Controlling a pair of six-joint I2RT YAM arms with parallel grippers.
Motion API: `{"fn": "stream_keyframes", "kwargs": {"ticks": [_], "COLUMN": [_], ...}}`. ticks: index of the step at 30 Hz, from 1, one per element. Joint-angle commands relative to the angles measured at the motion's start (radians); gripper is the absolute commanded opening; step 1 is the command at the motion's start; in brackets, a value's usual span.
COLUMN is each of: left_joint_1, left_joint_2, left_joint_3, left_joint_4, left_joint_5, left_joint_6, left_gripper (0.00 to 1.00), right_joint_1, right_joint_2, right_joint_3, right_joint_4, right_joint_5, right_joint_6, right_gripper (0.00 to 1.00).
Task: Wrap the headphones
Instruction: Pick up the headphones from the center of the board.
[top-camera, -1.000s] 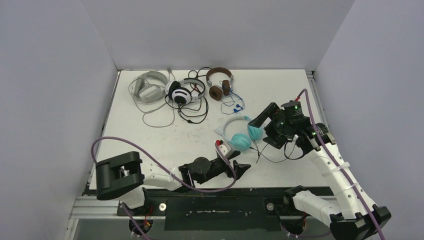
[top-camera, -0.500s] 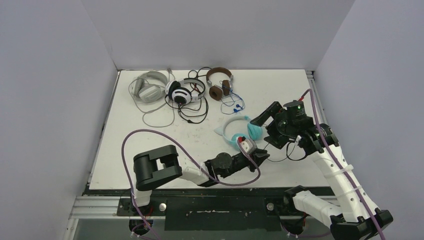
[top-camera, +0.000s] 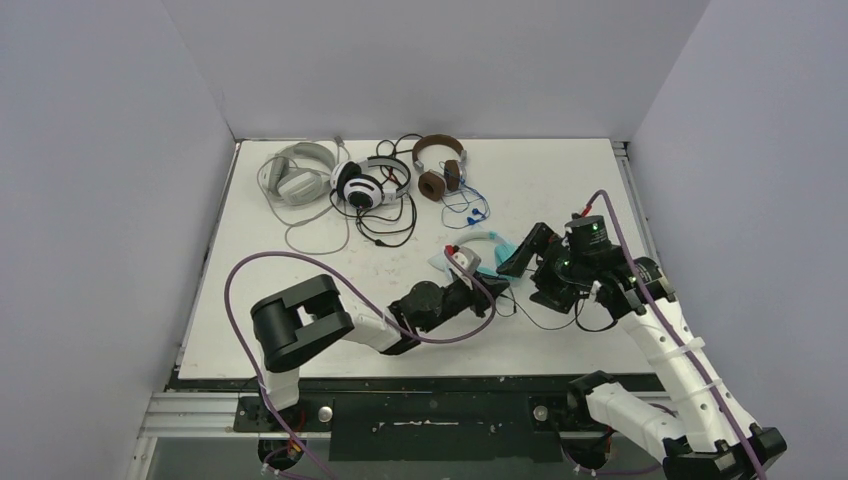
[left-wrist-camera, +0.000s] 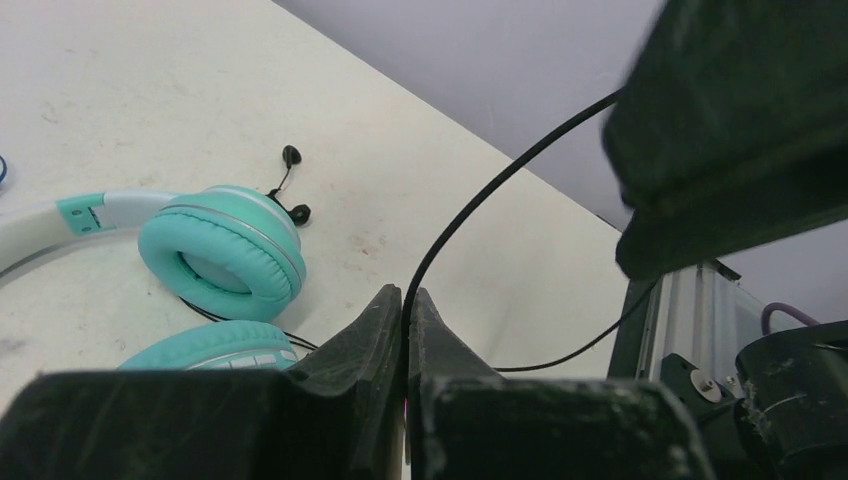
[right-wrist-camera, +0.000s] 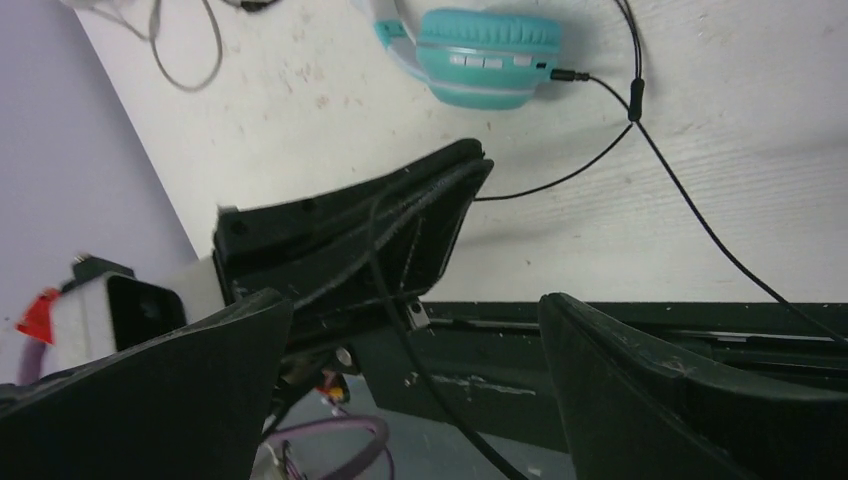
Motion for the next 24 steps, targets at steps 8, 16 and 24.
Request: {"fn": "stream_keyframes", "kwargs": {"ticks": [8, 16, 24], "left_joint_1": [0.083, 0.151, 0.213], "left_joint_2": [-0.052, -0.031, -0.127], "left_joint_3": [-0.034, -0.016, -0.07], "left_joint_4": [0.143, 0.109, -0.034], "left_joint_5": [0.174, 0.29, 0.193], "left_joint_6": [-0.125, -0.162, -0.14], "left_gripper": [0.0, 0.0, 0.0], "right_joint_1": [0.008, 0.009, 0.007], "right_joint_2": [-0.082, -0.149, -0.063], "right_joint_3": [-0.23, -0.283, 0.061], "right_joint_4": [0.202, 0.316, 0.06], "right_joint_5": [-0.458, -0.603, -0.134], "right_joint_6": [-0.105, -0.09, -0.316], "right_gripper": [1.0, 1.0, 1.0]}}
